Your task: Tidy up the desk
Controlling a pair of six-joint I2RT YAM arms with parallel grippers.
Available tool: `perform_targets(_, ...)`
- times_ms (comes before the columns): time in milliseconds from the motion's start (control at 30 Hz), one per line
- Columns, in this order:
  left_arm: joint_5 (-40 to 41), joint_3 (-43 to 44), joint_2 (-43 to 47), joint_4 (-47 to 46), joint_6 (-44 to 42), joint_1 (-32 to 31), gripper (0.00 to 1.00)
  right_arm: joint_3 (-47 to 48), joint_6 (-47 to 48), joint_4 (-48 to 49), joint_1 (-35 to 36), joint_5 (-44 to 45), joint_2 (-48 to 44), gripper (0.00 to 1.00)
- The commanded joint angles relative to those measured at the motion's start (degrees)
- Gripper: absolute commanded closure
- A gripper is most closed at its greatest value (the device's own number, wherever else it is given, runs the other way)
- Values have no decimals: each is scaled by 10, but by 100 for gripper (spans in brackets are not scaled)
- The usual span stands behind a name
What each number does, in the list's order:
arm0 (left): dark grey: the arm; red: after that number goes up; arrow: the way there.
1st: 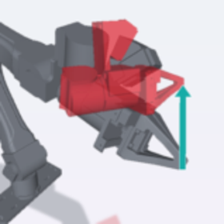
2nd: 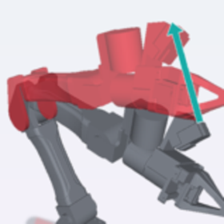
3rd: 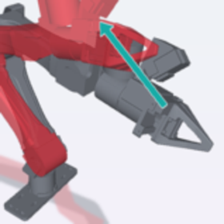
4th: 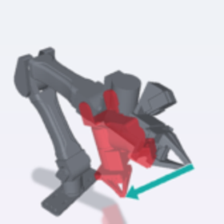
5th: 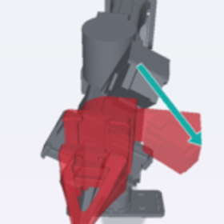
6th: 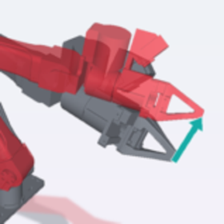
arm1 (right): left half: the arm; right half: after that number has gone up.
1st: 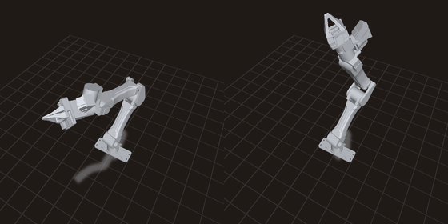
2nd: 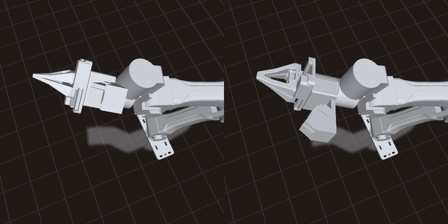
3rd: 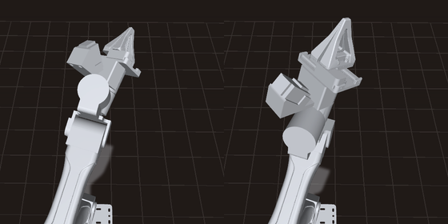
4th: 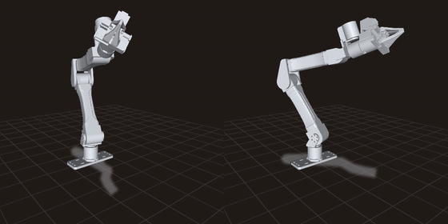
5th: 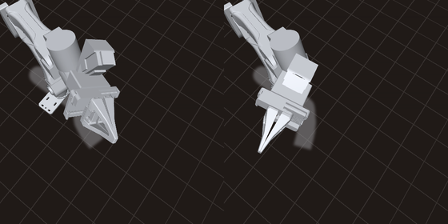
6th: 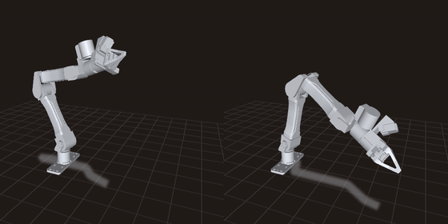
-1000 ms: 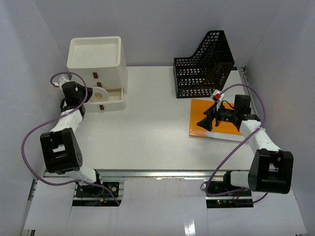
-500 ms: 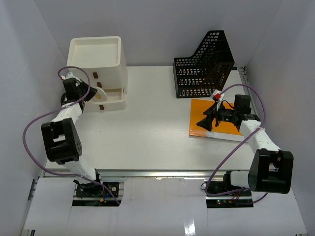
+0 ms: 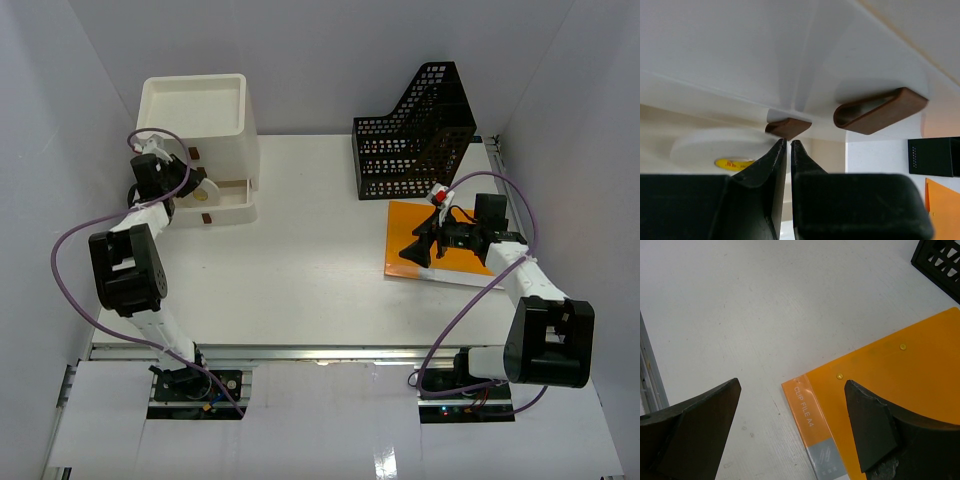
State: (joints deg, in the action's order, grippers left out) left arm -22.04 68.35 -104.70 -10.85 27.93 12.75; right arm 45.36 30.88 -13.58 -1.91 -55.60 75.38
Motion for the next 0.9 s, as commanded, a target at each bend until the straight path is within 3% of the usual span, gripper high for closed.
perform_targets(0,-6,-56,59,-86,6,2,80,25,12,-2,-4,-7,4,9)
perform_targets(100,15,-76,77,-93,3,2,78,25,12,-3,-3,-8,6,9)
perform_targets(300,38,-30,49,-44,-19,2,78,25,13,-4,-3,-8,6,9)
perform_targets(567,55,-44,65,-67,-25,2,77,25,15,-5,-3,-7,6,9)
perform_targets(867,79,12,12,-5,-64,2,76,25,16,-5,-4,-7,7,9)
